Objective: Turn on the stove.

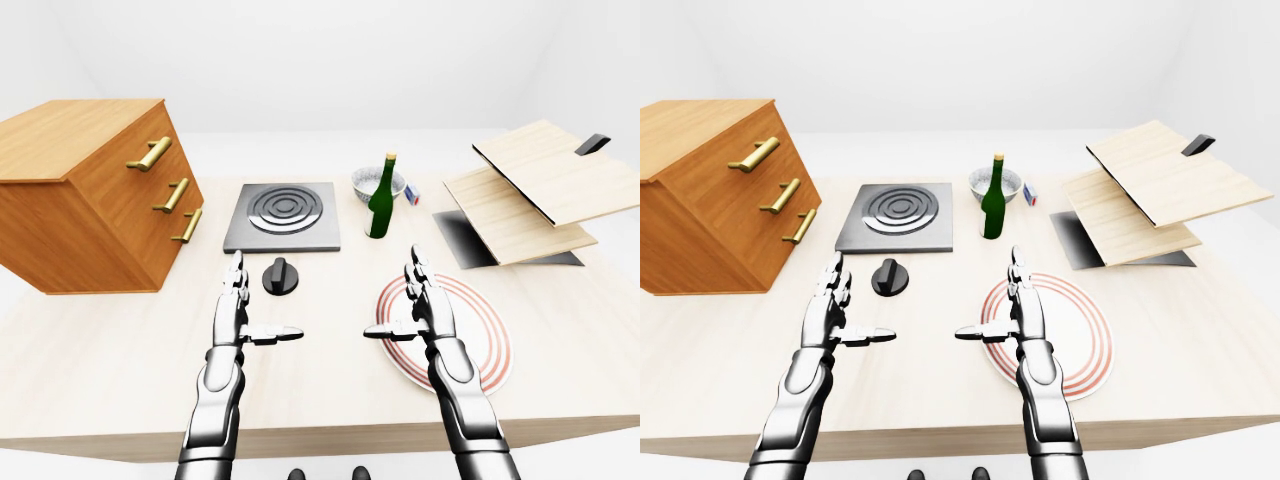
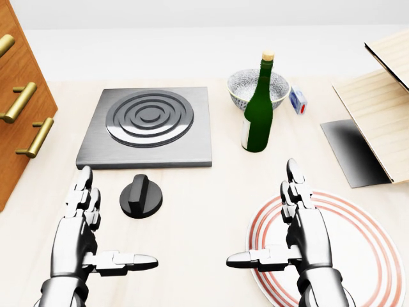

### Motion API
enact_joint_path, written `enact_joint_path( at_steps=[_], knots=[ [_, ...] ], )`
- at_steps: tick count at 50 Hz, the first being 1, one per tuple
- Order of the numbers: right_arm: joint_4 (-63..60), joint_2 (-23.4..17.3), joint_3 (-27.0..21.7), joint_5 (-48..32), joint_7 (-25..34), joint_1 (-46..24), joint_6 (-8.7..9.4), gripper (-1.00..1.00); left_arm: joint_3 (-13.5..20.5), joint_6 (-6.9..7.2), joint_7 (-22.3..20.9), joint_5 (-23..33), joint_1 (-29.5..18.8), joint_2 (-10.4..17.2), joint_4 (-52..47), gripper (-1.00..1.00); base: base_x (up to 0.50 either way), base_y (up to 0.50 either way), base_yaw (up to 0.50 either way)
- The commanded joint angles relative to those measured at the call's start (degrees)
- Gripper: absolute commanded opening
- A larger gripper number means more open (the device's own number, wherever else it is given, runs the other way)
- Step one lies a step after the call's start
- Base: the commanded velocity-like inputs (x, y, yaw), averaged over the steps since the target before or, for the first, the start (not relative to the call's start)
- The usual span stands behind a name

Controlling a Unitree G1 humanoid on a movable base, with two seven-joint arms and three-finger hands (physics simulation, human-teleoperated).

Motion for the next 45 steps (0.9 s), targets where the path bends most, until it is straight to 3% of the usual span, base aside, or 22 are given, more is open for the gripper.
enact_joint_path(
  at_steps=[1,9,25,29,35,36,45],
  knots=[
    [0.1,0.0,0.1,-0.1,0.0,0.0,-0.16,1.0,0.1,0.29,0.0,0.0,0.0,0.0,-0.3,1.0,0.0,0.0,0.0],
    [0.6,0.0,0.1,-0.2,0.0,0.0,-0.71,1.0,0.1,-0.25,-0.1,0.0,-0.1,0.1,0.3,1.0,0.0,0.0,0.0],
    [-0.3,0.1,0.1,-0.1,0.0,0.3,0.04,1.0,0.0,-0.06,0.0,0.1,0.3,0.0,-0.2,1.0,0.0,0.0,0.0],
    [-0.2,0.1,0.1,-0.2,0.0,0.1,0.08,1.0,0.1,-0.74,0.0,0.1,-0.2,0.0,0.9,1.0,0.0,0.0,0.0],
    [0.3,0.1,0.1,-0.2,-0.1,-0.1,-0.23,1.0,0.1,-0.23,0.0,0.1,-0.1,0.1,0.2,1.0,0.0,0.0,0.0],
    [-0.5,0.1,0.1,-0.2,-0.1,0.4,0.08,1.0,-1.3,-2.52,1.8,3.2,-6.9,-0.3,11.3,1.0,0.0,0.0,0.0],
    [-0.3,0.1,0.2,-0.3,-0.1,0.3,0.1,1.0,-1.7,-2.52,3.0,4.2,-10.9,-0.4,18.1,1.0,0.0,0.0,0.0]
  ],
)
